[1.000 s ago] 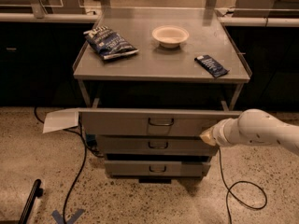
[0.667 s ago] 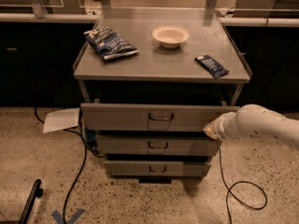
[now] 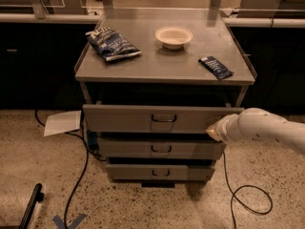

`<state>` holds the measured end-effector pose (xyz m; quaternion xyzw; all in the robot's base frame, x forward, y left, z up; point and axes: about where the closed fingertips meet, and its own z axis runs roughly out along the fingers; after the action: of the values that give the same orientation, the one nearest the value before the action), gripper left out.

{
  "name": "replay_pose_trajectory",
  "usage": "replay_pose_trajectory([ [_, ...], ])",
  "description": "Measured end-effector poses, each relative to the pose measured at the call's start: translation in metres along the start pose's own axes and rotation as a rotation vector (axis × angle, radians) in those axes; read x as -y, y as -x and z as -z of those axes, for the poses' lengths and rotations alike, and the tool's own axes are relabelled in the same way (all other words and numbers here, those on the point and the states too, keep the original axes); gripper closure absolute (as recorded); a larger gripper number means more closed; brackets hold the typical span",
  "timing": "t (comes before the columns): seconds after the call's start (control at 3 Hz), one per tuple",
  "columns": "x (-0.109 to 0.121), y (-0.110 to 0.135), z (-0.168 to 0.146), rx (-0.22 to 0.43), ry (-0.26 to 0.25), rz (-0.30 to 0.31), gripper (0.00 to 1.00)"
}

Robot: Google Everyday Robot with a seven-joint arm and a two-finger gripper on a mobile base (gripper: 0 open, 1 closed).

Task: Close top drawer

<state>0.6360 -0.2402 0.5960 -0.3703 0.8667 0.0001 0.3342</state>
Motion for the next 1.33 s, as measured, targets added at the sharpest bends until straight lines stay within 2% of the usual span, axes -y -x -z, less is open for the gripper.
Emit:
replay_pose_trajectory([
  [0.33, 0.0239, 0.0181, -0.0020, 0.043, -0.074, 0.004, 1.00],
  [0.67, 0.0321, 0.0238, 0.0000, 0.064, -0.104, -0.002, 1.00],
  [1.0, 0.0330, 0.0229, 0.0005, 0.068, -0.111, -0.010, 1.00],
  [1.33, 0.0322, 0.0201, 0.0011, 0.050, -0.081, -0.014, 1.00],
])
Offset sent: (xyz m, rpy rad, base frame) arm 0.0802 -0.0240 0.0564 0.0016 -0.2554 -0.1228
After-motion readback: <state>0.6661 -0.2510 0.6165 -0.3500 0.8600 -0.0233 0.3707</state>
